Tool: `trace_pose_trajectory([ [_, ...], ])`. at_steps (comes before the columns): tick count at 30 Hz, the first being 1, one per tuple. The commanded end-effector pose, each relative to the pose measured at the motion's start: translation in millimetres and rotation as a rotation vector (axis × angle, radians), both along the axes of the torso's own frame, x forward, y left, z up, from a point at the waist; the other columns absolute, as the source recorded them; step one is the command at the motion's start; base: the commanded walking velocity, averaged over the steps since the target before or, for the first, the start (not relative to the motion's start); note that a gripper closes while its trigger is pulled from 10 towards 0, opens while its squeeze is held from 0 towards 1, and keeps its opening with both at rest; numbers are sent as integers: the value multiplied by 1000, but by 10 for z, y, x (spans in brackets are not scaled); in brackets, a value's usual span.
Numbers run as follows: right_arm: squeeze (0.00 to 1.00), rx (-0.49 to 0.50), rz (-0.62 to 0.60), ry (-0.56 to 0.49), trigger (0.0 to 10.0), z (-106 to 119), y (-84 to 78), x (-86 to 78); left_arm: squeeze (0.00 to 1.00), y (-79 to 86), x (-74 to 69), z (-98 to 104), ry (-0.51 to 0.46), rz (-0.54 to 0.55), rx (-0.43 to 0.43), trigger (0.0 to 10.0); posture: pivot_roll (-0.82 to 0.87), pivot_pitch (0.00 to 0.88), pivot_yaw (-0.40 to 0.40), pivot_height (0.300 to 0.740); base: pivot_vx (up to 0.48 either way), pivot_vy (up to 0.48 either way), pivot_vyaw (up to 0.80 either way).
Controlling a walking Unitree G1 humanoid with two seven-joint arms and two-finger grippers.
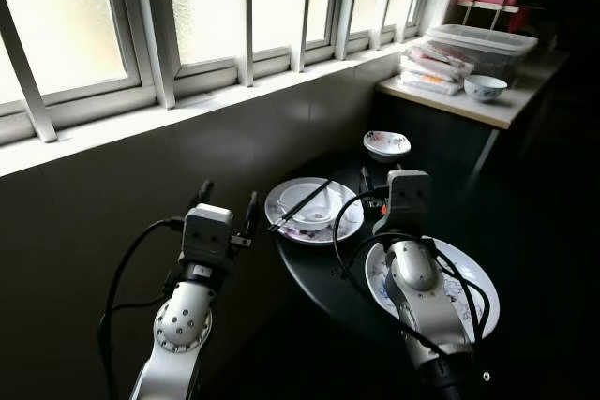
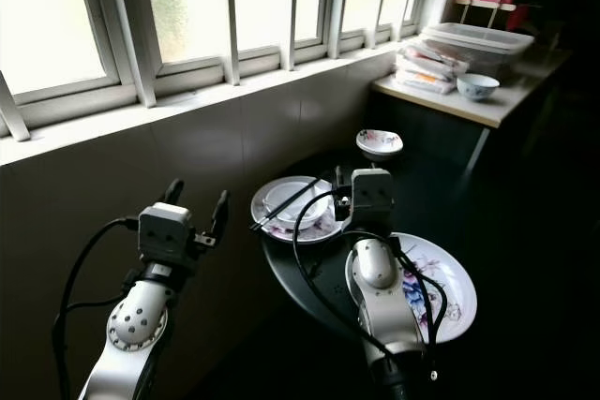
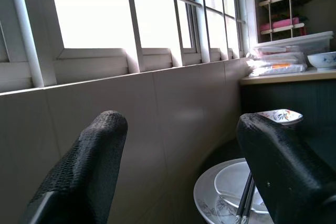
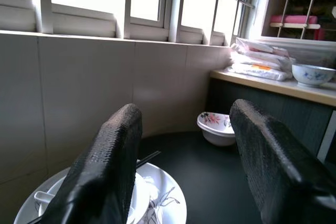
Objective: Kitchen organization
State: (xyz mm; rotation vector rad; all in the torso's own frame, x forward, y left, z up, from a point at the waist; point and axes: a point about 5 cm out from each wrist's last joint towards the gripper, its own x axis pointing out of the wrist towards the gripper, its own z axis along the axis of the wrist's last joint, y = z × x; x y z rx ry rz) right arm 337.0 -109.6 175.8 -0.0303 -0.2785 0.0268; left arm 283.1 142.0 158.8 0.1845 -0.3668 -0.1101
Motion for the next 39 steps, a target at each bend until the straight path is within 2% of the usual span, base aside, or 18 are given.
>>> trace_pose_trajectory([
  [1,0,-15,-6,7,10000,6,14,13,0,-8,6,20,-9,-3,8,10000,51,0,-31,740,0,0,-781],
  [15,0,15,-32,56,10000,-51,-18,39,0,-2,10,15,-6,2,18,10000,54,0,-33,740,0,0,-766],
  [29,0,71,-61,164,10000,-190,-92,78,0,-5,13,-3,2,4,28,10000,50,0,-31,740,0,0,-758],
  [33,0,146,-49,264,10000,-325,-94,88,0,-5,14,-6,5,6,31,10000,54,0,-33,736,0,0,-278],
  [36,0,200,-58,293,10000,-369,-121,94,0,3,17,-7,5,8,32,10000,55,0,-33,736,0,0,0],
  [39,0,308,-66,396,10000,-517,-177,113,0,8,18,-11,8,10,35,10000,55,0,-32,736,0,0,0],
])
